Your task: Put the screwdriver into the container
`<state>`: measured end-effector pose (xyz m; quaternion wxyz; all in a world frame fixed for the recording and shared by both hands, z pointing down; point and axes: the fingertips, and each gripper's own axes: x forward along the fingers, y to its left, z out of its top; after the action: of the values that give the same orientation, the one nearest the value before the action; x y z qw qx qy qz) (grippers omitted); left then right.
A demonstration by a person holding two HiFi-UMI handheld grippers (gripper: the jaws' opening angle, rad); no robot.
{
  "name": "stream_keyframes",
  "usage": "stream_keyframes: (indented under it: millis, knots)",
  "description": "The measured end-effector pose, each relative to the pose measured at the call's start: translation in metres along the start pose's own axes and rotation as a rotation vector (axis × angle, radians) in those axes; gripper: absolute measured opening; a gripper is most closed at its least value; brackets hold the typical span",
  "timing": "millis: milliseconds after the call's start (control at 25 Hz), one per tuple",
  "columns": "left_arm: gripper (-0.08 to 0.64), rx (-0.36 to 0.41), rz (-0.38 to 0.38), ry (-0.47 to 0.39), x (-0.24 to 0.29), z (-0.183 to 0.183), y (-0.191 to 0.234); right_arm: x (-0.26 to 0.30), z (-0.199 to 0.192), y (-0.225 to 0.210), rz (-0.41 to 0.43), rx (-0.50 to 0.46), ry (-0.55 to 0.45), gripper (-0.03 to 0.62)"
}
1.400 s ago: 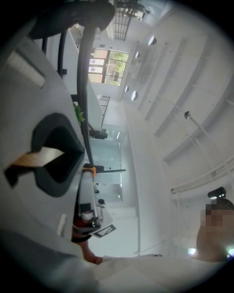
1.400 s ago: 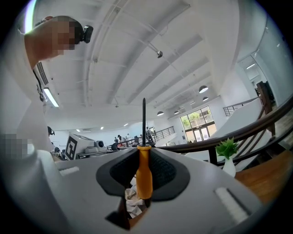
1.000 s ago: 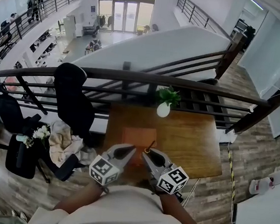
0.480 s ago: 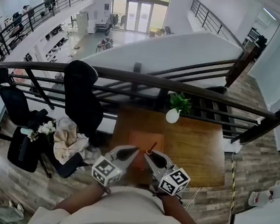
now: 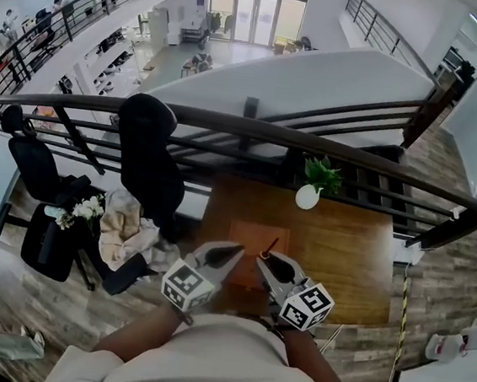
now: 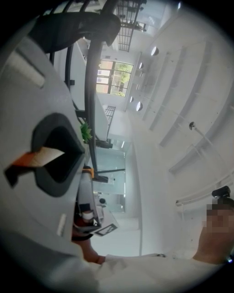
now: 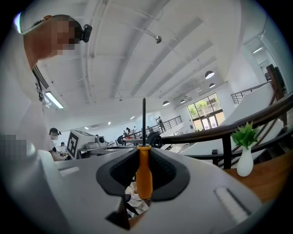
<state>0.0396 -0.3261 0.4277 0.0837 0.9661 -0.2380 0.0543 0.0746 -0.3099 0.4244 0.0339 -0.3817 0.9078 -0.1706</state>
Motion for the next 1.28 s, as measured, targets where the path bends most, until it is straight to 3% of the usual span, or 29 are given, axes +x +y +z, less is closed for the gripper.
stream_keyframes:
  millis: [520,1280]
  knots:
    - [0.003,-0.036,0.012,0.065,0.04,-0.016,0.029,0.015,-0.011,-0.051,0.027,0.022,0.074,0.077]
    - [0.003,-0.165,0.086,0.164,0.072,-0.086,0.068,0.032,-0.07,-0.112,0.041,0.08,0.224,0.077]
